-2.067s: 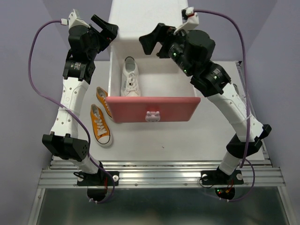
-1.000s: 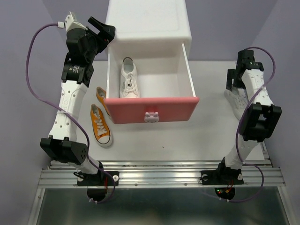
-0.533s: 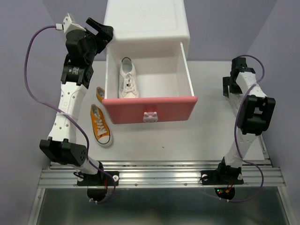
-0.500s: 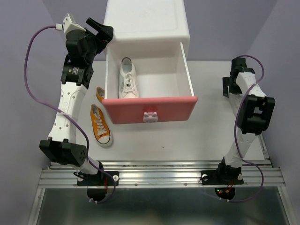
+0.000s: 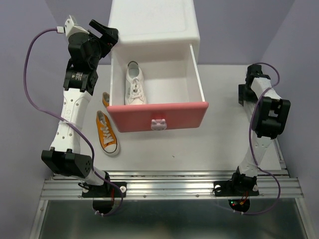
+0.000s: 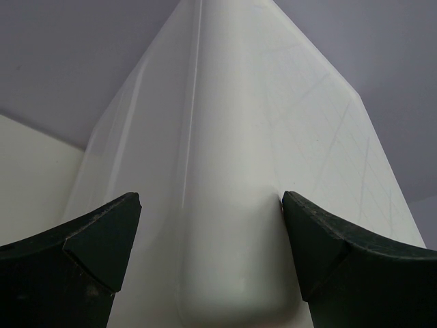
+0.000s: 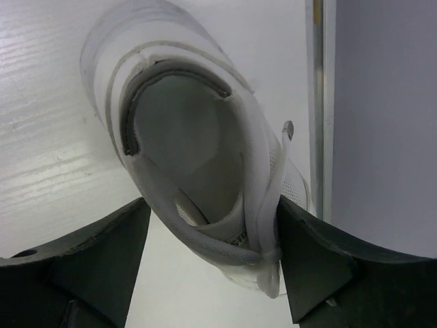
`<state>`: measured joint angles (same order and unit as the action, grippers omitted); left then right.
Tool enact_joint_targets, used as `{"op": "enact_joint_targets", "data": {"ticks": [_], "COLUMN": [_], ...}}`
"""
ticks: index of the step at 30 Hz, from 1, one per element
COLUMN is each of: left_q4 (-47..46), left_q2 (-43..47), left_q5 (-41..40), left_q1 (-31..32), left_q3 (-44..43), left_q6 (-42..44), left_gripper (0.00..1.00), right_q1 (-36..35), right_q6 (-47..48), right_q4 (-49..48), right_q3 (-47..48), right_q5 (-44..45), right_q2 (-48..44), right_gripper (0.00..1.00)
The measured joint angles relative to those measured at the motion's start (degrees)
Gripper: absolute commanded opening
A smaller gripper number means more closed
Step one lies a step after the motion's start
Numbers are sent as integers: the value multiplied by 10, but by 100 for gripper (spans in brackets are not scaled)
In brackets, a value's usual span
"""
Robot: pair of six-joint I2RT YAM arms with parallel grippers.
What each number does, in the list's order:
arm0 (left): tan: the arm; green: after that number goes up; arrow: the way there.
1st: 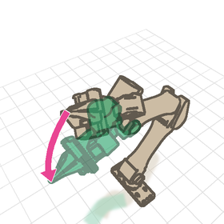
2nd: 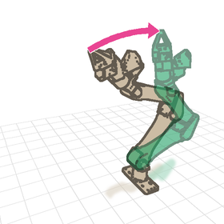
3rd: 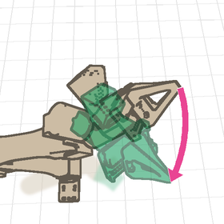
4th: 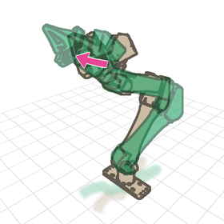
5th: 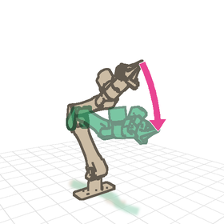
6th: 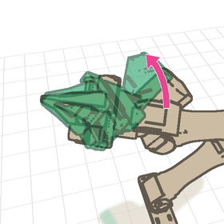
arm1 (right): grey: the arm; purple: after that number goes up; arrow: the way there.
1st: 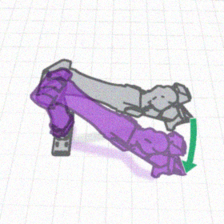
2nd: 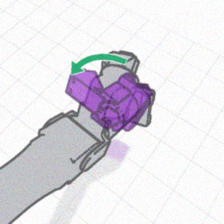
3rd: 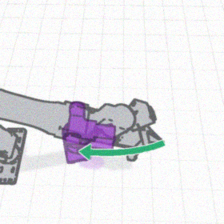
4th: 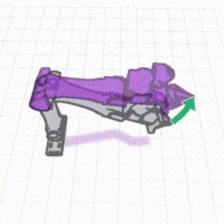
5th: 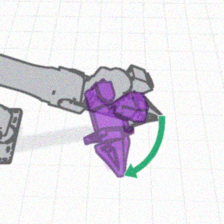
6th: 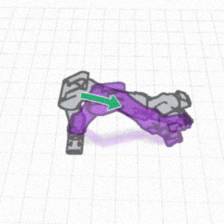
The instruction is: Place and organize the shoes in the shoe cabinet
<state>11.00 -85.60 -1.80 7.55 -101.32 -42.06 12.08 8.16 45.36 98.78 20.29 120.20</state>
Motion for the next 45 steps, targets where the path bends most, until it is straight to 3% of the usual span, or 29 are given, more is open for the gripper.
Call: {"op": "enact_joint_targets", "data": {"ticks": [3,4,8,9,10,21,30,36,39,45], "left_q4": [0,0,-2,-3,-3,-4,-5,-6,-6,-3], "left_q2": [0,0,2,3,4,7,6,6,5,-3], "left_q5": [-1,-2,-2,-2,-3,-3,-2,-1,-1,5], "left_q1": [-3,-3,-5,-5,-5,-6,-7,-9,-9,-9], "left_q3": [0,0,3,5,6,10,11,12,11,-1], "left_q6": [0,0,0,0,0,-1,-6,-11,-10,-2], "left_gripper": [94,94,94,94,94,94,94,94,94,94], "right_q1": [4,5,10,11,11,12,11,12,12,10], "right_q6": [-3,-5,-10,-13,-14,-66,-215,-293,-353,-532], "right_q4": [0,0,-3,-4,-4,-9,-30,-47,-101,-277], "right_q3": [6,8,11,12,12,10,2,122,181,204], "right_q5": [-5,-5,-18,-22,-26,-60,-156,-240,-297,-404], "right_q2": [2,2,3,3,3,-15,-221,-314,-326,-327], "right_gripper": [53,40,20,5,1,0,1,1,1,1]}}
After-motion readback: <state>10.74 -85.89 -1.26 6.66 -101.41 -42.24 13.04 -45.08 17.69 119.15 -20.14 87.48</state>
